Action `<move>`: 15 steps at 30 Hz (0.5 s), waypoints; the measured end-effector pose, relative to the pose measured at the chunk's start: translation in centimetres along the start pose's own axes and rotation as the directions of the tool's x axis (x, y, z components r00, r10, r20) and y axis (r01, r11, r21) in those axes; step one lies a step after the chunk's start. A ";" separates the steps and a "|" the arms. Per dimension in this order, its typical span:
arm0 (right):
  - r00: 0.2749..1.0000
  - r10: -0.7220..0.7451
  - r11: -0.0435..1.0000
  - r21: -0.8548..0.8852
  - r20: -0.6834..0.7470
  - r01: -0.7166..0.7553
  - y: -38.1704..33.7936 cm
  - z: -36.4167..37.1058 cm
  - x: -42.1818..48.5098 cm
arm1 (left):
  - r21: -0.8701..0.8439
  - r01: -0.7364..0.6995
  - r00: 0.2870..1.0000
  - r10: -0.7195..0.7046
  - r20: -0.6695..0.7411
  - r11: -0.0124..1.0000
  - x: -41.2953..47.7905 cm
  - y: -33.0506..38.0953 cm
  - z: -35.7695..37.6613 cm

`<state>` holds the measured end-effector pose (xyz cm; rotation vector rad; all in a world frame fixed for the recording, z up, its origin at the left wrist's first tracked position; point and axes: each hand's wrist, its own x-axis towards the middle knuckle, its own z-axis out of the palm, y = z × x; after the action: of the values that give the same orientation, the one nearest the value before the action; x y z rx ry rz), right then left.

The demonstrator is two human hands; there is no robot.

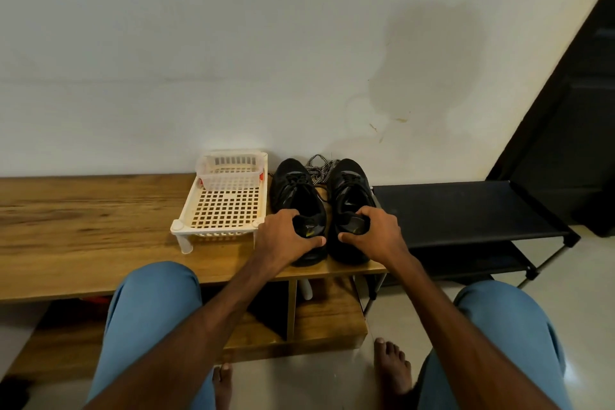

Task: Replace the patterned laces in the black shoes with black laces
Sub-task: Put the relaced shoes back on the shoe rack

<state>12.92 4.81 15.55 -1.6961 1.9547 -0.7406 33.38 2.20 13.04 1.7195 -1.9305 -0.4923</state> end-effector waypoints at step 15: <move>0.999 0.014 1.000 0.014 -0.043 -0.014 0.3 -0.2 -2.8 | -0.067 -0.053 0.998 0.052 -0.018 0.996 -2.7 0.5 -0.9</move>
<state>13.00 7.64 15.48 -1.6703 1.9839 -0.7891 33.73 5.01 13.75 1.6217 -1.9207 -0.5165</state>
